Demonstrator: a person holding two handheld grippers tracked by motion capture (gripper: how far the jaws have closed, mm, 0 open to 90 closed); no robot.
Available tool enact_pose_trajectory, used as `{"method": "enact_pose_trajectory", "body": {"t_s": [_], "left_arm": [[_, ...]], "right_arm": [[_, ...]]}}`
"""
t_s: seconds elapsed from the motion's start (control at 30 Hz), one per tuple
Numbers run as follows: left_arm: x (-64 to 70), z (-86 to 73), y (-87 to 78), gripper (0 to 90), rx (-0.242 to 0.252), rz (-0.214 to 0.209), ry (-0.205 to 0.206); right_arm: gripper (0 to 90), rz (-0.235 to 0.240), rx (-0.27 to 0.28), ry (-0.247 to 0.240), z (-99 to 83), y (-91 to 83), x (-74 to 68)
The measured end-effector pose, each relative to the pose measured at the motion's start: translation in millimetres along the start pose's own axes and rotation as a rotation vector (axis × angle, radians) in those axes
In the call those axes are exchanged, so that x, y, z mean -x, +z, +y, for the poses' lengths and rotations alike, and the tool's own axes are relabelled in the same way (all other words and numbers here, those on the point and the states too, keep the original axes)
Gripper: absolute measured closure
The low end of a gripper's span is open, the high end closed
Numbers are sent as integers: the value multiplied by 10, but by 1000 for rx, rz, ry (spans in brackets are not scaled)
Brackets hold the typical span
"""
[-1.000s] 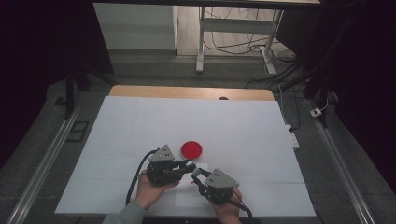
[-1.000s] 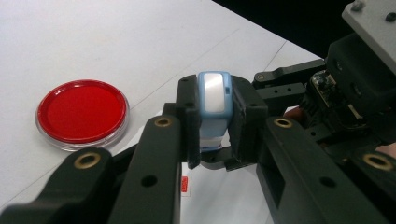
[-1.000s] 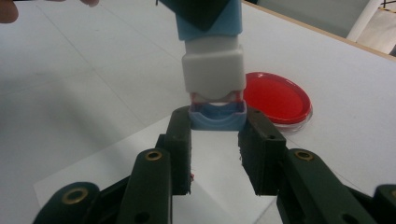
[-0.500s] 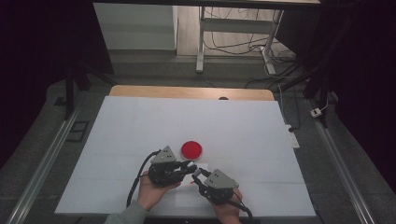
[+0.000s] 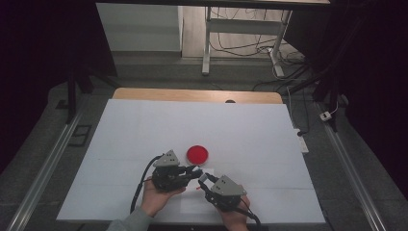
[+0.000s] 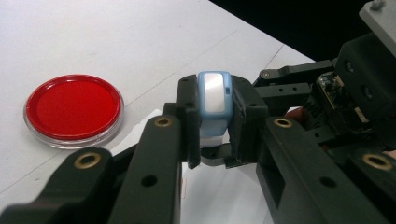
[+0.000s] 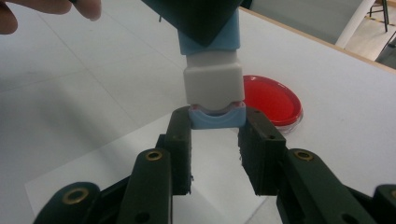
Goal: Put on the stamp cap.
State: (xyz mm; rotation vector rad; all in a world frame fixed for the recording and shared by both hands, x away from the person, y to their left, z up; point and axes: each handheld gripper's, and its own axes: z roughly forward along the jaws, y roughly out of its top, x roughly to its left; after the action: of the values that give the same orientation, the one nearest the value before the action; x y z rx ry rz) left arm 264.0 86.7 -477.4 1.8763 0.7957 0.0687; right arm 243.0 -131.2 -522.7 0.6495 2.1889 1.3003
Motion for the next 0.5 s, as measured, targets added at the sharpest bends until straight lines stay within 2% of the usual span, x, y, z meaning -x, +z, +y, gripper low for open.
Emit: {"method": "enact_pose_trajectory", "body": {"t_s": [0.3,0.5], "left_arm": [[-5,-9,2,756,8,-25,-24],[-4,-12,1,757,9,-28,-21]], "right_arm": [[651,-7,21,-21,0,-16,-11],[652,-11,27,-30,-4,-24,-14]]}}
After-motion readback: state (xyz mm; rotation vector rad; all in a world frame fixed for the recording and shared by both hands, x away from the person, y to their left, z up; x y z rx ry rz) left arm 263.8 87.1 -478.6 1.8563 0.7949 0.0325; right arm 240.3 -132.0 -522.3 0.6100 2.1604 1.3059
